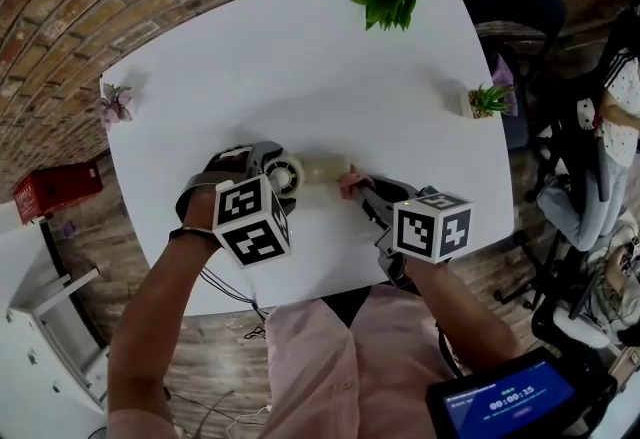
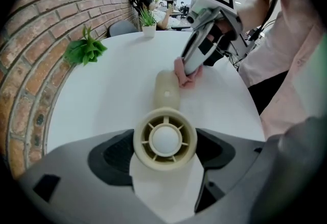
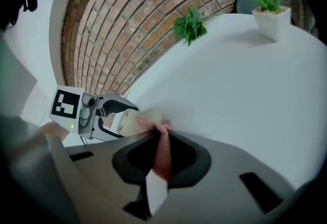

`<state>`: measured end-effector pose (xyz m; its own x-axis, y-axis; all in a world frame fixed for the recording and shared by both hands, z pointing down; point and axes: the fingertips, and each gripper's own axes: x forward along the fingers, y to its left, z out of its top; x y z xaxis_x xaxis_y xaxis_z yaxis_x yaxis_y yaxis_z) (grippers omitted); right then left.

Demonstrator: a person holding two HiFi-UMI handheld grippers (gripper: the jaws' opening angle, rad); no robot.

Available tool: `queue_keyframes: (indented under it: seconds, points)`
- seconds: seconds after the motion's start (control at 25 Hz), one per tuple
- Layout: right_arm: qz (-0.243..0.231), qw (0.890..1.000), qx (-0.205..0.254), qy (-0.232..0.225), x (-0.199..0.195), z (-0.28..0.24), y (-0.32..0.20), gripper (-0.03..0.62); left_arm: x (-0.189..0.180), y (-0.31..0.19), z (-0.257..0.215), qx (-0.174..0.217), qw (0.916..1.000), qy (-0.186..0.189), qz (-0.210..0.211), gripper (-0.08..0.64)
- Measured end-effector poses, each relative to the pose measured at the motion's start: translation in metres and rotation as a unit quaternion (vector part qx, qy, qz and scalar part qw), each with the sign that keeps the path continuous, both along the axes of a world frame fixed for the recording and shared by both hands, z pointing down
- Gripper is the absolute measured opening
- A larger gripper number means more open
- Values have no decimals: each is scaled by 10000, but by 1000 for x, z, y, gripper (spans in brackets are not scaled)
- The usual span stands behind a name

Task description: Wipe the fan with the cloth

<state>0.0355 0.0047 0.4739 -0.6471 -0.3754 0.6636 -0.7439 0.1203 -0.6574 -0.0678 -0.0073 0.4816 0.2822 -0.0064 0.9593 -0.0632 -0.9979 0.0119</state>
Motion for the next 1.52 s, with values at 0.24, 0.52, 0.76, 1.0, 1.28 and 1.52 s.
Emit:
queue_keyframes:
  seconds: [0.24,0.52,0.76,1.0,1.28,1.52]
  points:
    - [186,9996,229,39,24,-6,-19,38,2,3,0,7,9989,-157,438,370]
    - [-388,9945,847,485,38,-16,-42,38,10,6,1,69,9851,-491,1648,370]
    - [-1473,9762,1378,792,18,-20,-51,40,15,7,2,135,9648,-640,2546,371]
    - [-3325,9148,1986,1151,-26,-14,-37,40,18,7,3,224,9541,-724,2898,371]
    - [-5298,7955,2749,1041,-51,-14,-21,38,19,8,5,297,9493,-729,3043,371]
    - [-6654,6557,3453,893,-48,-15,-6,37,19,8,6,275,9460,-757,3140,373]
